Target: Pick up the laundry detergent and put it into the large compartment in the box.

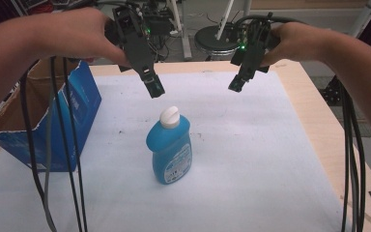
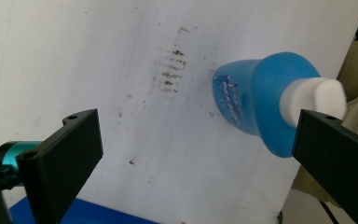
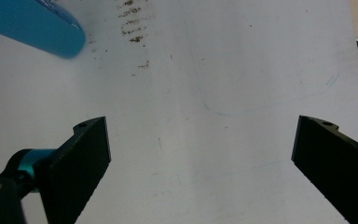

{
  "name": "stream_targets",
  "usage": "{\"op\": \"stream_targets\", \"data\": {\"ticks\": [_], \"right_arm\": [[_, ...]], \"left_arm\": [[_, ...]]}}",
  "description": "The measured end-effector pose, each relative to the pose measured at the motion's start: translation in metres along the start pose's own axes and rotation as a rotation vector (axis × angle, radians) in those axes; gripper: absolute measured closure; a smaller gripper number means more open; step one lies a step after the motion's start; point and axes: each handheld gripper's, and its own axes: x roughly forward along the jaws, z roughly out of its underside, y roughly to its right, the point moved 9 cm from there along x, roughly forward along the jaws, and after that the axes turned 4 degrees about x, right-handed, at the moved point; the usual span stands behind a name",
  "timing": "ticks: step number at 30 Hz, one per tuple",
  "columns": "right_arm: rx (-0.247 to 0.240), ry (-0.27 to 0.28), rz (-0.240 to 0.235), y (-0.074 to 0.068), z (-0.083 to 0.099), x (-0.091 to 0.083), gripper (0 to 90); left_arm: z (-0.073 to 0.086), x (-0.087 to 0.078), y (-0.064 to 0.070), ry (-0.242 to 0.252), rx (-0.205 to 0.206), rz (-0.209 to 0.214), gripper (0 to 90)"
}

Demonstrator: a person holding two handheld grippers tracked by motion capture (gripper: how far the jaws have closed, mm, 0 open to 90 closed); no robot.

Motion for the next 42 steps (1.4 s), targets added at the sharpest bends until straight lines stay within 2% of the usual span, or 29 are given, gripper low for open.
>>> {"op": "stream_targets", "data": {"ticks": [2, 4, 5, 9, 11, 12, 14, 15, 17, 21, 22, 23, 24, 27, 38, 42], "right_arm": [[0.003, 0.002, 0.003, -0.001, 0.000, -0.001, 3.5], [0.001, 0.004, 0.005, -0.001, 0.000, -0.001, 3.5], [0.002, 0.010, 0.009, -0.001, 0.000, -0.003, 3.5], [-0.004, 0.015, 0.013, -0.003, 0.000, -0.005, 3.5], [-0.006, 0.013, 0.015, -0.004, 0.001, -0.005, 3.5], [-0.004, 0.013, 0.016, -0.004, 0.001, -0.005, 3.4], [-0.003, 0.011, 0.017, -0.005, 0.002, -0.006, 3.4], [-0.004, 0.011, 0.020, -0.006, 0.002, -0.007, 3.5], [-0.008, 0.015, 0.024, -0.007, 0.001, -0.008, 3.5], [-0.006, 0.015, 0.032, -0.007, 0.001, -0.009, 3.5], [-0.009, 0.019, 0.034, -0.007, 0.001, -0.009, 3.4], [-0.006, 0.019, 0.034, -0.008, 0.001, -0.010, 3.5], [-0.006, 0.017, 0.035, -0.008, 0.001, -0.010, 3.5], [-0.007, 0.014, 0.034, -0.008, 0.002, -0.009, 3.5], [-0.008, 0.012, 0.030, -0.010, 0.001, -0.008, 3.5], [-0.014, 0.017, 0.028, -0.010, 0.000, -0.007, 3.4]], "left_arm": [[0.000, -0.003, 0.004, -0.001, -0.033, 0.002, 1.7], [0.000, -0.003, 0.004, -0.001, -0.033, 0.002, 1.8], [-0.002, -0.006, 0.010, 0.005, -0.050, 0.011, 1.8], [-0.004, -0.006, 0.021, 0.005, -0.078, 0.008, 1.8], [-0.004, -0.006, 0.023, 0.006, -0.084, 0.009, 1.8], [-0.006, -0.004, 0.027, 0.004, -0.107, 0.009, 1.8], [-0.006, -0.004, 0.027, 0.004, -0.107, 0.009, 1.8], [-0.008, -0.002, 0.032, 0.003, -0.138, 0.014, 1.8], [-0.008, -0.001, 0.034, 0.008, -0.159, 0.007, 1.7], [-0.009, 0.002, 0.038, 0.022, -0.197, 0.018, 1.8], [-0.009, 0.002, 0.038, 0.022, -0.197, 0.018, 1.8], [-0.010, 0.003, 0.039, 0.027, -0.216, 0.015, 1.7], [-0.010, 0.003, 0.039, 0.027, -0.216, 0.015, 1.8], [-0.010, 0.006, 0.042, 0.045, -0.268, 0.020, 1.8], [-0.009, 0.022, 0.051, 0.049, -0.315, 0.021, 1.8], [-0.008, 0.028, 0.054, 0.043, -0.317, 0.022, 1.7]]}}
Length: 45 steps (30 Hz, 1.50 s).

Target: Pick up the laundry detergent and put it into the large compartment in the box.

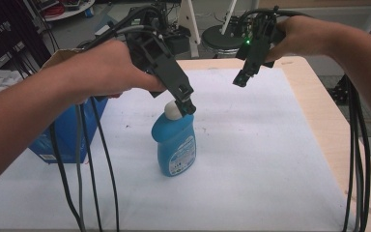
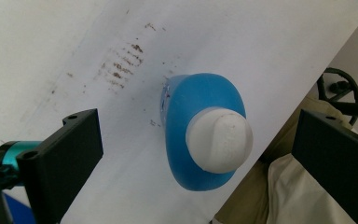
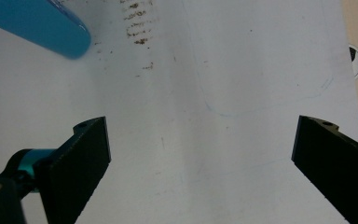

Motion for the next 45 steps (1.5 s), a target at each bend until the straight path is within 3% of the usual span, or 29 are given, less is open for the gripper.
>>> {"op": "stream_targets", "data": {"ticks": [9, 16, 45], "right_arm": [[0.000, 0.001, -0.002, -0.001, 0.000, 0.002, 3.5], [0.003, 0.004, -0.005, 0.000, 0.001, 0.002, 3.5], [-0.002, 0.019, -0.009, 0.001, 0.000, 0.002, 3.4]], "left_arm": [[0.002, 0.015, 0.005, 0.010, -0.016, -0.006, 1.7], [0.005, 0.027, 0.011, 0.001, -0.006, -0.005, 1.7], [0.014, 0.059, 0.008, -0.019, -0.011, -0.017, 2.0]]}}
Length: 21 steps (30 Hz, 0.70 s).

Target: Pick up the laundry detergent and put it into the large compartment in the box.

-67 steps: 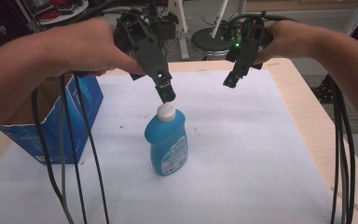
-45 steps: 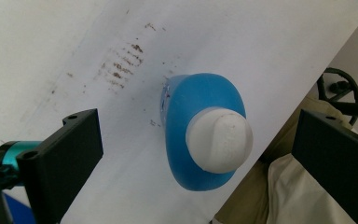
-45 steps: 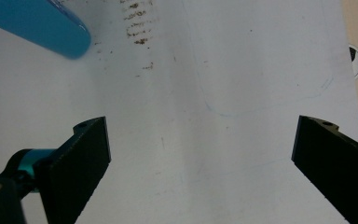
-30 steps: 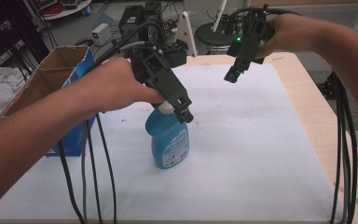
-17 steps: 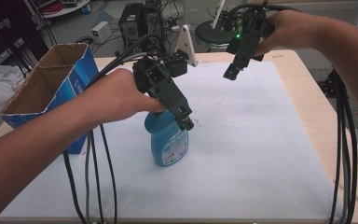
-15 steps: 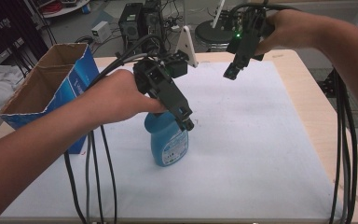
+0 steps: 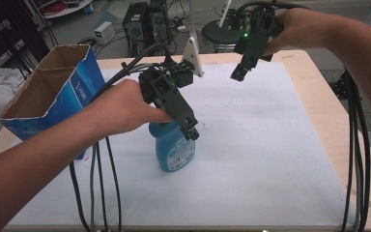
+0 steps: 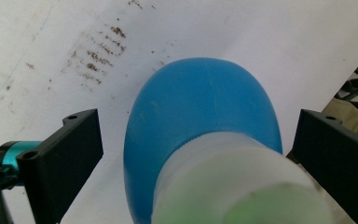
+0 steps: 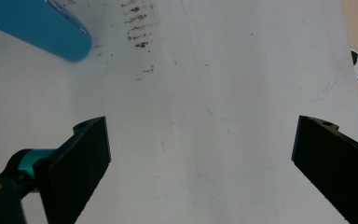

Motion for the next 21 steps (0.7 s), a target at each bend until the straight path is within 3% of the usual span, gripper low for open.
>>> {"op": "stream_targets", "data": {"ticks": [6, 9, 21], "right_arm": [[0.003, -0.001, -0.001, 0.0003, 0.0007, -0.0003, 3.5], [0.003, 0.000, 0.000, 0.0003, 0.0007, -0.0010, 3.5], [0.002, 0.001, 0.002, 0.0005, 0.0010, -0.0014, 3.4]], "left_arm": [[-0.0001, 0.0005, 0.0004, 0.001, 0.007, -0.006, 3.0], [-0.0006, 0.0002, 0.0007, 0.003, 0.019, -0.008, 8.8], [-0.0010, 0.0002, -0.0001, 0.004, 0.008, -0.019, 12.8]]}}
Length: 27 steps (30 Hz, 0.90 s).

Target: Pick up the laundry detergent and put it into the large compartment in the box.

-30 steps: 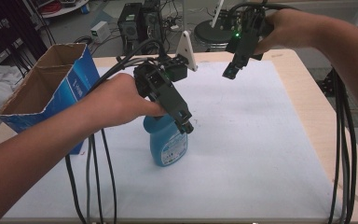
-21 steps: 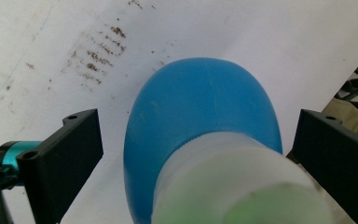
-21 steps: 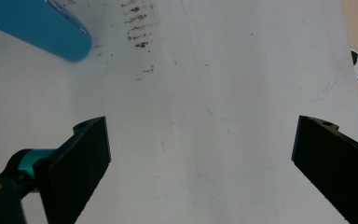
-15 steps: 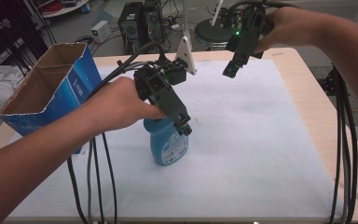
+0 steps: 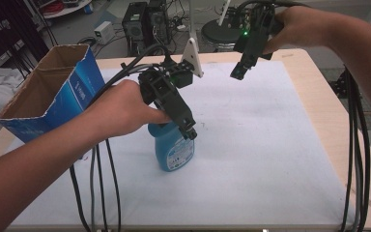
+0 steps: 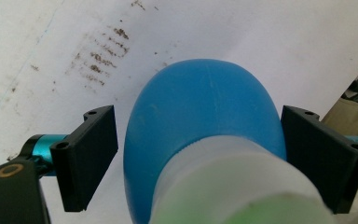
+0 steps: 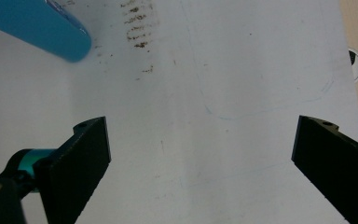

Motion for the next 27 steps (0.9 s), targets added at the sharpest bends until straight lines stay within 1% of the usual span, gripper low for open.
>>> {"op": "stream_targets", "data": {"ticks": [2, 7, 10, 12, 20, 22, 26, 27], "right_arm": [[-0.006, 0.003, 0.000, 0.0005, -0.0005, 0.0003, 3.5], [0.001, -0.001, -0.001, 0.0000, -0.0002, 0.0005, 3.5], [0.002, -0.001, -0.001, 0.0003, -0.0001, 0.0004, 3.5], [0.003, -0.002, 0.000, 0.0005, 0.0000, 0.0007, 3.5], [-0.002, 0.000, -0.002, 0.0005, -0.0017, 0.0023, 3.5], [0.001, -0.002, -0.003, 0.0000, -0.0014, 0.0024, 3.5], [0.000, 0.000, -0.002, 0.0002, -0.0015, 0.0019, 3.5], [-0.002, -0.001, -0.002, 0.0003, -0.0013, 0.0016, 3.5]], "left_arm": [[-0.0001, -0.0001, 0.0000, 0.002, 0.002, 0.001, 15.3], [0.0008, 0.0008, 0.0002, -0.007, 0.006, 0.001, 18.4], [0.0007, 0.0012, 0.0000, -0.006, 0.005, 0.000, 18.9], [0.0009, 0.0013, -0.0001, -0.005, 0.006, 0.000, 21.7], [0.0010, 0.0019, -0.0013, -0.003, 0.001, -0.008, 22.2], [0.0012, 0.0018, -0.0007, -0.004, 0.011, -0.003, 25.8], [0.0009, 0.0017, -0.0005, -0.007, 0.014, -0.008, 28.3], [0.0005, 0.0021, -0.0001, -0.003, 0.008, -0.008, 29.0]]}}
